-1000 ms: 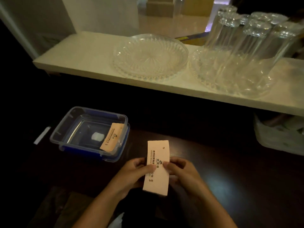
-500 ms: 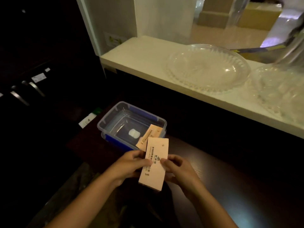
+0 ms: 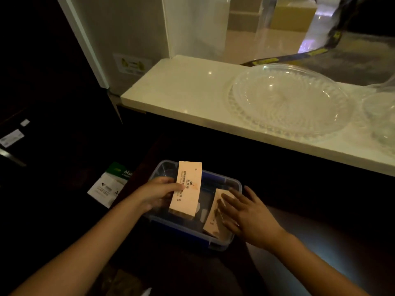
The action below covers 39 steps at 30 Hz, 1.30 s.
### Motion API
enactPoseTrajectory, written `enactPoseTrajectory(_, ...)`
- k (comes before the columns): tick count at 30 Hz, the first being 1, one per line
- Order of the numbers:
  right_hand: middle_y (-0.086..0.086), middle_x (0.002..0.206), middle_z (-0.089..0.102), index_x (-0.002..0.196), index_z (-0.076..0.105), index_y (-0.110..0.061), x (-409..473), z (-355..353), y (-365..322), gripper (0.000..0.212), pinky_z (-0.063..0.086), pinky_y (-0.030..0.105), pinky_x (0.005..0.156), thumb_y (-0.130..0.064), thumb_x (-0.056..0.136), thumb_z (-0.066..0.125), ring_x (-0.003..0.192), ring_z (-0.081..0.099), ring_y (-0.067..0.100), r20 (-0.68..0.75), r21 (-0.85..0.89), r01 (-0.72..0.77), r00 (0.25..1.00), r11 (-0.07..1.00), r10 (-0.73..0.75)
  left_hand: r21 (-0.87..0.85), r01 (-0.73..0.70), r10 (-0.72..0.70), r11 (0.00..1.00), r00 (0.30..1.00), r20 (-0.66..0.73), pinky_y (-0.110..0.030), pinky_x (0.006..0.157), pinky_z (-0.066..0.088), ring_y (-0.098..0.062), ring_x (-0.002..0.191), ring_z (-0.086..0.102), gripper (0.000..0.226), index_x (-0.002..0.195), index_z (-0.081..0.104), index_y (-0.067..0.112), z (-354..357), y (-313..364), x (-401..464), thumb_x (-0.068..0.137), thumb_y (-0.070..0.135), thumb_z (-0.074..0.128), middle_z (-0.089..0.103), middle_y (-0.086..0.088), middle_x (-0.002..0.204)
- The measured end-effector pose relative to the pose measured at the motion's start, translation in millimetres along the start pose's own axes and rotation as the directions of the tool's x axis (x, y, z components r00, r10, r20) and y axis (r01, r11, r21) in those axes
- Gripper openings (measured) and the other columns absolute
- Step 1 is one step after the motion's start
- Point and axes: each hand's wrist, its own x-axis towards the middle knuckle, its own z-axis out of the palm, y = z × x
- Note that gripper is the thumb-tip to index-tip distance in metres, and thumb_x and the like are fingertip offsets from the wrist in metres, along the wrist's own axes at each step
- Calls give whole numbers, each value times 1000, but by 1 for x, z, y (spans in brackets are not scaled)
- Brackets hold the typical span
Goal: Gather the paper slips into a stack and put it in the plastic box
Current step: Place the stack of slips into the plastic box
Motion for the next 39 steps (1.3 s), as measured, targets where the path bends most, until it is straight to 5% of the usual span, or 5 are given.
enactPoseTrajectory(5, -4, 113, 69, 109, 62, -32, 0, 3, 10, 42, 16, 53, 102, -51, 86, 33, 116, 57, 22, 62, -143, 174, 984, 974, -166, 104, 123, -130, 987, 989, 69, -33, 75, 52, -22, 102, 62, 25, 102, 60, 16, 7, -13, 36, 78, 12, 66, 68, -4, 99)
enactPoseTrajectory(10, -4, 109, 71, 107, 64, -32, 5, 5, 17, 42, 16, 55, 101, -52, 86, 33, 112, 60, 21, 17, -122, 221, 975, 968, -221, 145, 222, -234, 964, 970, 72, -27, 66, 47, -14, 87, 60, 18, 94, 60, 19, 22, -23, 48, 79, 12, 65, 67, 0, 91)
enactPoseTrajectory(15, -3, 109, 70, 106, 65, -30, 6, 9, 21, 45, 15, 54, 102, -53, 87, 31, 110, 61, 20, 23, -104, 251, 968, 962, -250, 140, 278, -292, 951, 952, 94, -30, 72, 50, -21, 105, 60, 27, 105, 61, 14, 29, -30, 51, 79, 12, 64, 68, -5, 102)
enactPoseTrajectory(21, -2, 110, 70, 107, 64, -31, 8, 12, 24, 46, 14, 54, 102, -53, 86, 30, 112, 60, 21, -5, -75, 271, 962, 960, -272, 198, 237, -267, 951, 954, 139, -40, 92, 42, -22, 104, 57, 30, 116, 55, 10, 40, -26, 46, 86, 10, 55, 65, -8, 111)
enactPoseTrajectory(39, 0, 114, 67, 112, 61, -28, 7, 1, 21, 48, 16, 58, 107, -50, 86, 28, 110, 60, 21, 16, -32, 270, 963, 962, -270, 404, 81, -104, 911, 994, 37, -29, 87, 40, -19, 115, 49, 50, 137, 35, 14, 43, -20, 21, 90, 18, 50, 47, -10, 137)
